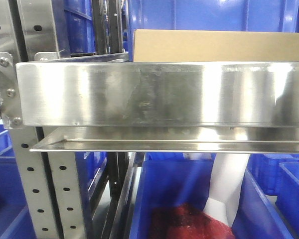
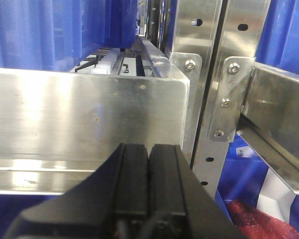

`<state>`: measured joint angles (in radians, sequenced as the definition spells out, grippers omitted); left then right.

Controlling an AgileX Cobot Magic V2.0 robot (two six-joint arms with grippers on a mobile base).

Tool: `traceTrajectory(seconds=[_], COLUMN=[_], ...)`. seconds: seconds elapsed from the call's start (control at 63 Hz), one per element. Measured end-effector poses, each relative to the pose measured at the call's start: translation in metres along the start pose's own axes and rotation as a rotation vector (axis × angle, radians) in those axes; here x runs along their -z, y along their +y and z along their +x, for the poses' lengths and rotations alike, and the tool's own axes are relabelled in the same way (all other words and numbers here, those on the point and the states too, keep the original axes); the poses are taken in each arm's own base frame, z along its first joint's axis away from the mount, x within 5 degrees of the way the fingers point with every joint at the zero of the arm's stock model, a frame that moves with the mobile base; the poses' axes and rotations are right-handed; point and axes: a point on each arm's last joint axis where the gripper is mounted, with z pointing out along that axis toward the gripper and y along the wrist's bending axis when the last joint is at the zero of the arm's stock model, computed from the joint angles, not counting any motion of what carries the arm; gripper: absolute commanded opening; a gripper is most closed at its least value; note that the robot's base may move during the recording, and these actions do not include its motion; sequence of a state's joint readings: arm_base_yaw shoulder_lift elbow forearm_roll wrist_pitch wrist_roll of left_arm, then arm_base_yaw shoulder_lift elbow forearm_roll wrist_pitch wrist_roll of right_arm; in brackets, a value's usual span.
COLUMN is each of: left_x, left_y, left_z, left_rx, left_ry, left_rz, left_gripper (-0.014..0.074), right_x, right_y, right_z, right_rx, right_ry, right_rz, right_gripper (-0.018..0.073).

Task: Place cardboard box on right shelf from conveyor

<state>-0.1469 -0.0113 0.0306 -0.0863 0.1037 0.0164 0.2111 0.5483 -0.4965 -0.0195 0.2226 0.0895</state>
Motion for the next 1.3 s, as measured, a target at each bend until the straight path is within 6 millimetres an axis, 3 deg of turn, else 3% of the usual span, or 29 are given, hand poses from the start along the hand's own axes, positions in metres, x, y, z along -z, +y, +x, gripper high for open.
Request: traceTrajectory(seconds=[0.302,0.635,1.302], left_x=[0.0,0.0,0.0], left_y=[0.0,0.0,0.0], left_z=[0.0,0.0,0.0], left_rx=[0.0,0.0,0.0], left_ry=[0.0,0.0,0.0], left_rz=[0.0,0.0,0.0], left_gripper=[-0.0119,-0.0119,-0.0119], right_x=[0.043,0.042,0.041], right_y=[-0.02,-0.026,-0.027], right_z=[0.07,0.123,0.129], right_rx=[-0.018,-0.019,-0.014], right_ry=[-0.121,-0.172,-0.186], right_rz=[0.228,0.299,0.3], right_gripper=[0.0057,0.0057,0.0057])
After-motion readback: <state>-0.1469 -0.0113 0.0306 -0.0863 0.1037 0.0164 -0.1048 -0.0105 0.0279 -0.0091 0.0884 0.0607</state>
